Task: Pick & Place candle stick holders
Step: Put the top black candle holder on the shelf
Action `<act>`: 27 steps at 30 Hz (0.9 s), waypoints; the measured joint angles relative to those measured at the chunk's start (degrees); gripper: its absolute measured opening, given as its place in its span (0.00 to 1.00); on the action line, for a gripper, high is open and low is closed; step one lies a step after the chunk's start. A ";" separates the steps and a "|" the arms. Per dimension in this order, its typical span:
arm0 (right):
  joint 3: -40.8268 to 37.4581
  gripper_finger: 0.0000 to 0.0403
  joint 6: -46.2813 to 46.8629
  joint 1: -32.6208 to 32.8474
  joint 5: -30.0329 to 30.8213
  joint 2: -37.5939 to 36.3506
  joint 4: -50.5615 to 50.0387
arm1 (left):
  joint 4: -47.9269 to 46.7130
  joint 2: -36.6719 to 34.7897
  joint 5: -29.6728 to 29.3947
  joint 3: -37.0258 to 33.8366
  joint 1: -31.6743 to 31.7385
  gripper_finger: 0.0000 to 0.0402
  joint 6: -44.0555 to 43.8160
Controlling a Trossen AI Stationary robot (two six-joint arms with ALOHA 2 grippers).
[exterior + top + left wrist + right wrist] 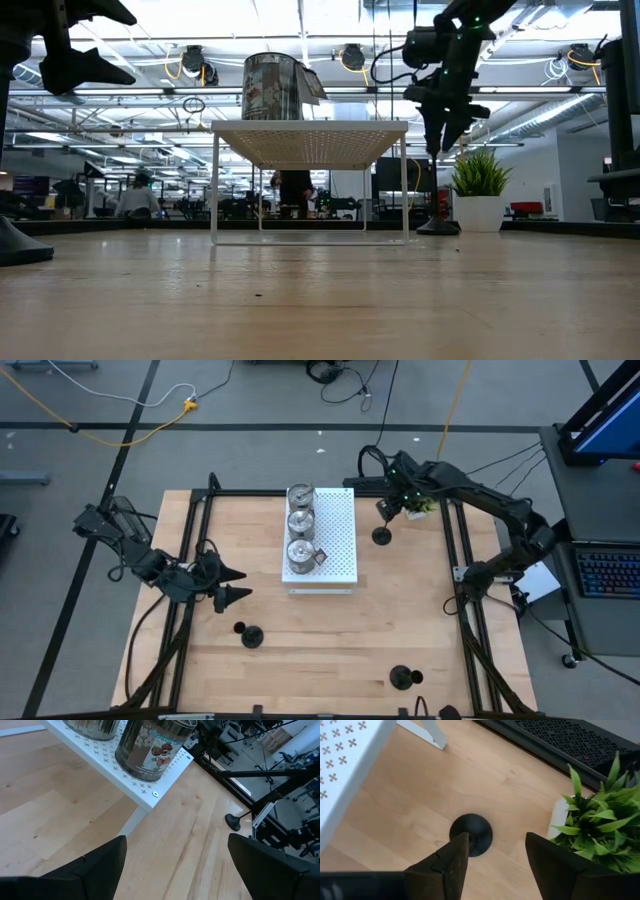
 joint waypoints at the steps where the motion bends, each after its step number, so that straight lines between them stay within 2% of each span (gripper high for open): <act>1: 0.00 0.47 -0.04 0.02 -0.04 0.29 0.13 | 0.00 -0.01 0.00 0.00 -0.01 0.87 -0.03; 9: 0.00 0.46 -0.20 -0.26 0.18 0.76 0.61 | 0.00 -0.01 0.00 0.00 -0.01 0.87 -0.03; 19: 0.02 0.46 -0.44 -1.16 -0.09 -2.38 3.14 | 0.00 0.01 0.02 0.00 -0.01 0.87 -0.03; 27: 0.02 0.46 -0.35 -1.16 -1.59 -2.79 -2.81 | 0.00 0.01 0.02 0.00 0.01 0.87 -0.01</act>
